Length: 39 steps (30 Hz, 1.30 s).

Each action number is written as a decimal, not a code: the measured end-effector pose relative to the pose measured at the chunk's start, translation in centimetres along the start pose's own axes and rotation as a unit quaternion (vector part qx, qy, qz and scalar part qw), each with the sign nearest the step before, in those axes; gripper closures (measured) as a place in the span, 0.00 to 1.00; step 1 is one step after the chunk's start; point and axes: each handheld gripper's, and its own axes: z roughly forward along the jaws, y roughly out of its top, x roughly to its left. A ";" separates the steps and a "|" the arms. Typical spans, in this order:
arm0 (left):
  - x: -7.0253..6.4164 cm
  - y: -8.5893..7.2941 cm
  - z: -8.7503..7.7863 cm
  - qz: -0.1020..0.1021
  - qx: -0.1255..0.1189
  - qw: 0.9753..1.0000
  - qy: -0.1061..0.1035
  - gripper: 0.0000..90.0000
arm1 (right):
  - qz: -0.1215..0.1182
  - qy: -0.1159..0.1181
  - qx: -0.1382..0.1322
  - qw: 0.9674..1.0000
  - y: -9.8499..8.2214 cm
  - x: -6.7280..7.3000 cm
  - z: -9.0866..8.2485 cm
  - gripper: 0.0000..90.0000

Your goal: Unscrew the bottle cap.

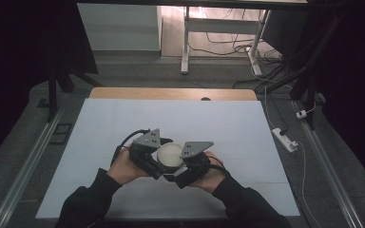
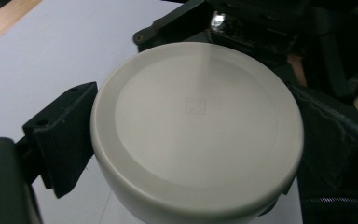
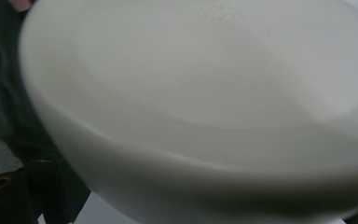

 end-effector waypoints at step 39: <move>-0.1 0.0 -0.5 0.032 0.001 0.999 -0.036 0.08 | -0.008 0.016 -0.006 1.000 0.3 0.7 -0.1 0.07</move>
